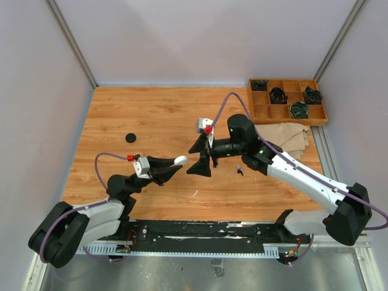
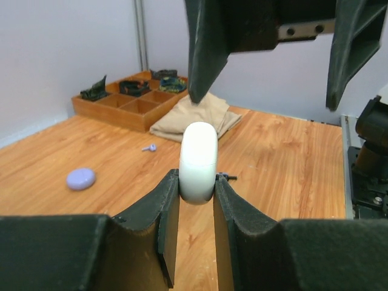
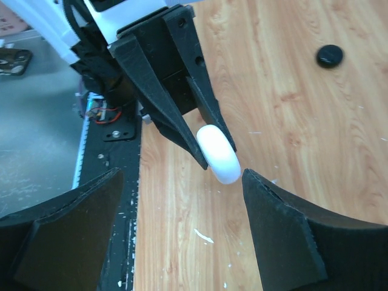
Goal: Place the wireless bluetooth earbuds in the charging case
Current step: Close the charging case, then place the charging case at the center of the board.
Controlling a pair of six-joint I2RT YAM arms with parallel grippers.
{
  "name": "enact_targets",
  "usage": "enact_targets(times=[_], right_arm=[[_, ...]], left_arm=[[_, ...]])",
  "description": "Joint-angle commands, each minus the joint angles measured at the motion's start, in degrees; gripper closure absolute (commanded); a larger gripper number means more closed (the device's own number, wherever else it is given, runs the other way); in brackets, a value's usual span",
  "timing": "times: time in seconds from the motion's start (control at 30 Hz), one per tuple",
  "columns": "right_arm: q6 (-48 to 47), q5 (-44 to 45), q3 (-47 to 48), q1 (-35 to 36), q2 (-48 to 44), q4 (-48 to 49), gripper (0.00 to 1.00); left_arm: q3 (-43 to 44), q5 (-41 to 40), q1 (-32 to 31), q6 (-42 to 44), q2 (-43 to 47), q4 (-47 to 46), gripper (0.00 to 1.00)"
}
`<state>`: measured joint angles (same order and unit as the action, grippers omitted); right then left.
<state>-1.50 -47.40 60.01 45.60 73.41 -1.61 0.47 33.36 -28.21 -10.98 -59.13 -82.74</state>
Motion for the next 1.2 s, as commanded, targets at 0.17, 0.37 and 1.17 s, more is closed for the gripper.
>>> enact_targets(times=[0.17, 0.37, 1.17], right_arm=[[0.03, 27.41, -3.98, -0.48, -7.76, -5.57, 0.19], [2.46, 38.40, -8.46, -0.50, -11.08, -6.46, 0.19], [3.95, 57.61, -35.22, -0.49, -26.81, 12.78, 0.23]], left_arm=[[7.04, -7.07, 0.21, -2.26, -4.75, 15.35, 1.00], [16.28, -10.40, 0.26, -8.52, -7.89, 33.74, 1.00], [37.24, -23.57, 0.42, -21.42, -29.68, 65.29, 0.94]])
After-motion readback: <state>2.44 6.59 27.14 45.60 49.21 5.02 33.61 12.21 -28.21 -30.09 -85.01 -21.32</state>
